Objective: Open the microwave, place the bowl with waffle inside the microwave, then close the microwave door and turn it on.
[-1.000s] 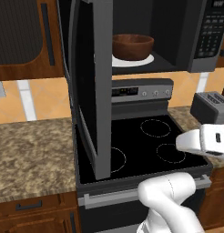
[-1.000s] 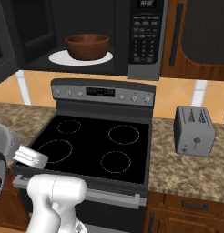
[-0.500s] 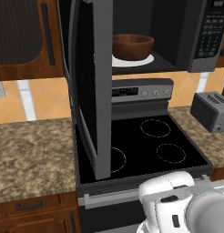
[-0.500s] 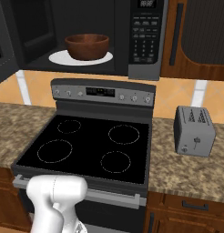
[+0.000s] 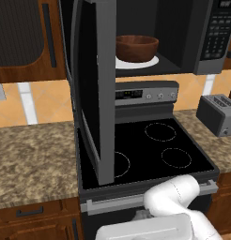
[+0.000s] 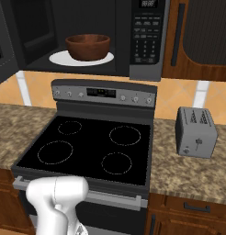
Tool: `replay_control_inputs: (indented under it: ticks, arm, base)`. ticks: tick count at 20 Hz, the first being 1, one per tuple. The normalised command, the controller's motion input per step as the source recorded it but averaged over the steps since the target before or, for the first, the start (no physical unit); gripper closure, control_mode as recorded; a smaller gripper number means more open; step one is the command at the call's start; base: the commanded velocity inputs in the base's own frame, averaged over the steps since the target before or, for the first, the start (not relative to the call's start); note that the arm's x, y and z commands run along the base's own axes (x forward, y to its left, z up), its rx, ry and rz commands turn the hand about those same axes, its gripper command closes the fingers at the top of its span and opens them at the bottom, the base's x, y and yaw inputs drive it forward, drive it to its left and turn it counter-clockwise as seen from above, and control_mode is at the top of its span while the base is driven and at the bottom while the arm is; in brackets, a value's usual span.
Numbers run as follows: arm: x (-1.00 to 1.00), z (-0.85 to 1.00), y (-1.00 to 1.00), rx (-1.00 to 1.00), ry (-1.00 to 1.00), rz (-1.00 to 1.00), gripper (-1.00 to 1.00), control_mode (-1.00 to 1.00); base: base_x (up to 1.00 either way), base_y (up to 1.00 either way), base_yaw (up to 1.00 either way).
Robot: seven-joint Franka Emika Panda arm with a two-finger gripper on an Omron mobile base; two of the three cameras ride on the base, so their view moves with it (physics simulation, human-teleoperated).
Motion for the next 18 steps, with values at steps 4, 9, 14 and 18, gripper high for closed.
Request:
replay_control_inputs:
  ticks: [4, 9, 14, 18]
  arm:
    - [0.33, -0.26, 0.77, -0.03, -0.30, 0.00, 1.00, -1.00]
    - [0.38, -0.27, 0.76, -0.01, -0.33, 0.00, 1.00, -1.00]
    - [0.48, -0.16, 0.73, 0.00, -0.37, 0.00, 1.00, -1.00]
    - [0.56, -0.03, 0.71, 0.00, -0.38, 0.00, 1.00, -1.00]
  base:
    - [0.00, 0.00, 0.00]
    - [0.00, 0.00, 0.00]
    - [0.00, 0.00, 0.00]
    - [0.00, 0.00, 0.00]
